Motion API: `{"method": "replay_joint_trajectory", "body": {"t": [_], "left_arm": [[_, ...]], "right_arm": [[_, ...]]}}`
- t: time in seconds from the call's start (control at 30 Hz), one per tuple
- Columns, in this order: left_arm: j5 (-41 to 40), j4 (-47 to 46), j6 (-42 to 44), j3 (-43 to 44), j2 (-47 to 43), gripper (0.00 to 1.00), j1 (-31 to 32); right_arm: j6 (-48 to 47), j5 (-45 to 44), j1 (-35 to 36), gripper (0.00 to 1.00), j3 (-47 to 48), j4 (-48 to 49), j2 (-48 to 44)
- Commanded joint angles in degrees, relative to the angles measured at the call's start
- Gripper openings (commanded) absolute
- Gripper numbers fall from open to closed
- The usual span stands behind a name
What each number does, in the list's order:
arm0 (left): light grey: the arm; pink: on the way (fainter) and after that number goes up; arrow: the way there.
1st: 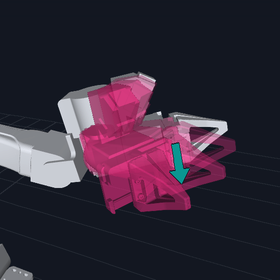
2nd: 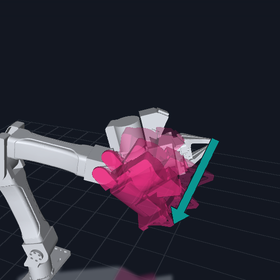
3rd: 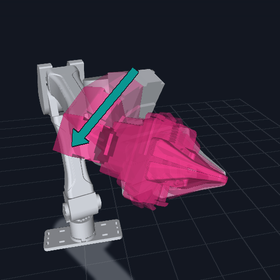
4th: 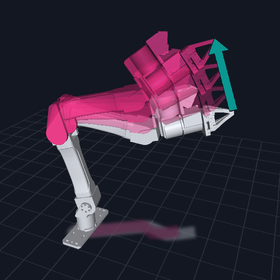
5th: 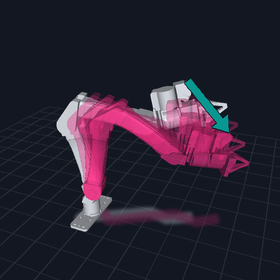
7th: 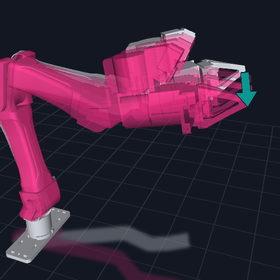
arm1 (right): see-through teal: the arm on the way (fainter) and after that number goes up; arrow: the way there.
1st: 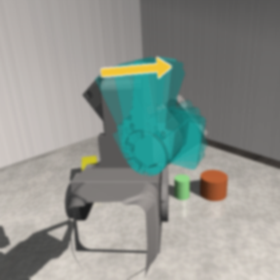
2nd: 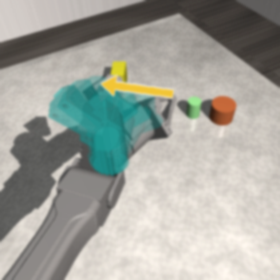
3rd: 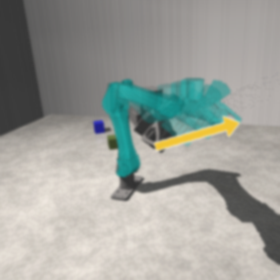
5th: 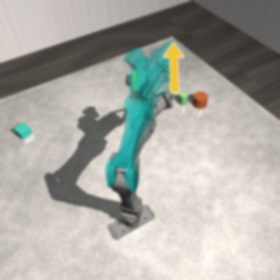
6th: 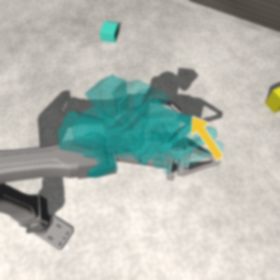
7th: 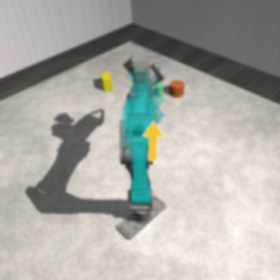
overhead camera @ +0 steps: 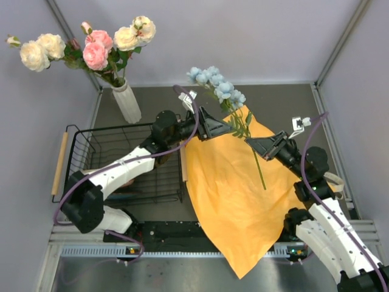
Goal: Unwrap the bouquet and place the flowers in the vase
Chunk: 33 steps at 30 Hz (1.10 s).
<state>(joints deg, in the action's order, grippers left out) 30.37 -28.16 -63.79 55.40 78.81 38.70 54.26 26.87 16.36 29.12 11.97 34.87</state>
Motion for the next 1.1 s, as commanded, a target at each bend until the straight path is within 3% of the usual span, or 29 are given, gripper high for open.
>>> {"method": "replay_joint_trajectory", "body": {"t": [0.0,0.47,0.7,0.73,0.83,0.9,0.93,1.07], "left_arm": [[-1.62,-5.50,-0.73,3.84,2.93,0.72,1.73],[-4.89,-4.35,2.36,12.10,7.67,0.60,1.82],[-5.50,-5.32,3.49,13.24,7.94,0.38,1.82],[-5.67,-5.32,3.84,13.51,7.86,0.28,1.82],[-6.37,-2.52,6.56,14.73,6.98,0.07,1.91],[-7.34,1.07,9.90,15.35,5.75,0.02,1.82],[-7.69,2.14,11.13,15.96,5.31,0.00,1.82],[-9.79,8.55,19.90,17.38,2.15,0.00,1.91]], "right_arm": [[2.34,1.07,-0.28,0.00,-0.82,7.45,-0.68],[1.99,6.17,-0.28,0.00,-1.70,9.74,-2.79],[1.03,7.31,-0.28,0.00,-1.79,9.22,-2.88],[0.85,7.40,-0.28,0.00,-1.79,9.13,-2.88],[-0.90,8.11,-0.28,0.00,-1.00,7.20,-2.88],[-3.01,8.02,-0.28,0.11,0.23,3.87,-2.97],[-4.76,7.93,-0.28,0.21,0.84,2.46,-2.79],[-9.69,6.36,-0.28,0.42,4.35,-4.22,-2.88]]}}
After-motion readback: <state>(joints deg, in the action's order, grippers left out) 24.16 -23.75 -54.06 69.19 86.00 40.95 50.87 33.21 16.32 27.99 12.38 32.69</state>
